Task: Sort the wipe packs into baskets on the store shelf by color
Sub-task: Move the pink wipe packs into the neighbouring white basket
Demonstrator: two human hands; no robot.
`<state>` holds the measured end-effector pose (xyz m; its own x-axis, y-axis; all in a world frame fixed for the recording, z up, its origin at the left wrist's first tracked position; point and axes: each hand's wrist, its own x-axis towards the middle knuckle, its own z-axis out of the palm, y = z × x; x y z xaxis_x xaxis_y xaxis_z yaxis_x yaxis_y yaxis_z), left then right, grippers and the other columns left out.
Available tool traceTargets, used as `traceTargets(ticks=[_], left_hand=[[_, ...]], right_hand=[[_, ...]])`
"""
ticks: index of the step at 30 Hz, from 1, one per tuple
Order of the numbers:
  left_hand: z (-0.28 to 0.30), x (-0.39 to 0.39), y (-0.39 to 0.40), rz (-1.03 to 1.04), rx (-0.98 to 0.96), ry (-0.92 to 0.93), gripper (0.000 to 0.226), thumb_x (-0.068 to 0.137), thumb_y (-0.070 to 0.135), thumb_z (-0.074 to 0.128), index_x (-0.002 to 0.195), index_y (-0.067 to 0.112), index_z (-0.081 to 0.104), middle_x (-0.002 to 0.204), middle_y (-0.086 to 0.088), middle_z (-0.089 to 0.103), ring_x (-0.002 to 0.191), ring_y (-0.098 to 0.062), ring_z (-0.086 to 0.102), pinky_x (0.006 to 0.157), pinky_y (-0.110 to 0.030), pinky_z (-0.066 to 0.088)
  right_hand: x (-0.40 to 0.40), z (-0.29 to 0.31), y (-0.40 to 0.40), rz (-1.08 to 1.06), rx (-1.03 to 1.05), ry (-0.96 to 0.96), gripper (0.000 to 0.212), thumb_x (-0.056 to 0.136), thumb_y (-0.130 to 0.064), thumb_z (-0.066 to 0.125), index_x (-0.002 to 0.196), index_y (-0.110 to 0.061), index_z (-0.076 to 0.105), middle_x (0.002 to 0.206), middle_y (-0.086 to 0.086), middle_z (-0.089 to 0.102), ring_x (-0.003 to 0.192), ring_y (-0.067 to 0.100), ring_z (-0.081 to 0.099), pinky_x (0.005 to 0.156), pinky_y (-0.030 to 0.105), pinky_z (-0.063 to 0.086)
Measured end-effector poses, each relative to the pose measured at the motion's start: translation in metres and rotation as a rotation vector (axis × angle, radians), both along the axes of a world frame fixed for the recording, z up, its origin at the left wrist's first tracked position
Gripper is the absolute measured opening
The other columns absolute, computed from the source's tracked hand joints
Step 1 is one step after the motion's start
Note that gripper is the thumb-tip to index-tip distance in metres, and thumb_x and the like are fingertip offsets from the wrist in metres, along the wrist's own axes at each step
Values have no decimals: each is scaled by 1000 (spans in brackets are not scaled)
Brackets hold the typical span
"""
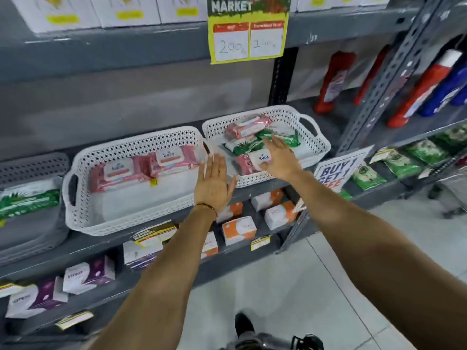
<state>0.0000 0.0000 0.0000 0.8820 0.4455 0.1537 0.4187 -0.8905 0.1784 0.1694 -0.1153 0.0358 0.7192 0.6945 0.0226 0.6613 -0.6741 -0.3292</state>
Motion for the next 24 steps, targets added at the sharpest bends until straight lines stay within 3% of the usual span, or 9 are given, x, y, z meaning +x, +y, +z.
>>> traceTargets(ticks=[5, 8, 13, 17, 21, 24], left_hand=[[-9, 5, 1, 38, 55, -7, 67, 96, 48, 23, 144, 2, 17, 152, -18, 25, 142, -29, 21, 117, -40, 10], [-9, 6, 0, 43, 83, -28, 66, 96, 47, 27, 142, 1, 25, 149, -19, 33, 138, -30, 31, 115, -41, 19], [-8, 6, -2, 57, 107, -39, 65, 95, 47, 31, 140, 0, 31, 146, -19, 39, 134, -30, 38, 113, -41, 26], [-7, 7, -2, 56, 104, -6, 67, 96, 49, 26, 142, 2, 25, 150, -16, 32, 139, -27, 30, 115, -40, 20], [-7, 6, 1, 32, 85, 7, 67, 96, 50, 20, 144, 4, 19, 153, -14, 24, 142, -24, 21, 117, -37, 12], [-6, 0, 2, -15, 70, -12, 64, 97, 46, 23, 144, 3, 20, 153, -15, 23, 143, -26, 19, 117, -37, 8]], right_hand=[[29, 3, 25, 116, -264, 224, 87, 75, -19, 72, 147, -28, 25, 160, 11, 11, 146, 32, 9, 117, 50, 21], [32, 3, 36, 142, -386, 277, 86, 72, -16, 70, 146, -32, 27, 157, 9, 22, 142, 31, 24, 113, 41, 33], [33, 5, 46, 171, -537, 281, 92, 74, -4, 60, 147, -36, 14, 160, 6, 10, 145, 32, 17, 113, 52, 30], [29, 2, 47, 210, -507, 193, 84, 73, -1, 58, 143, -37, 27, 146, 13, 38, 127, 34, 43, 102, 49, 44], [25, 3, 41, 154, -420, 176, 81, 73, -8, 66, 141, -37, 32, 144, 11, 42, 126, 33, 46, 102, 48, 44], [15, 3, 39, 40, -304, 188, 89, 69, -17, 76, 144, -27, 28, 142, 12, 46, 126, 33, 46, 103, 46, 44]])
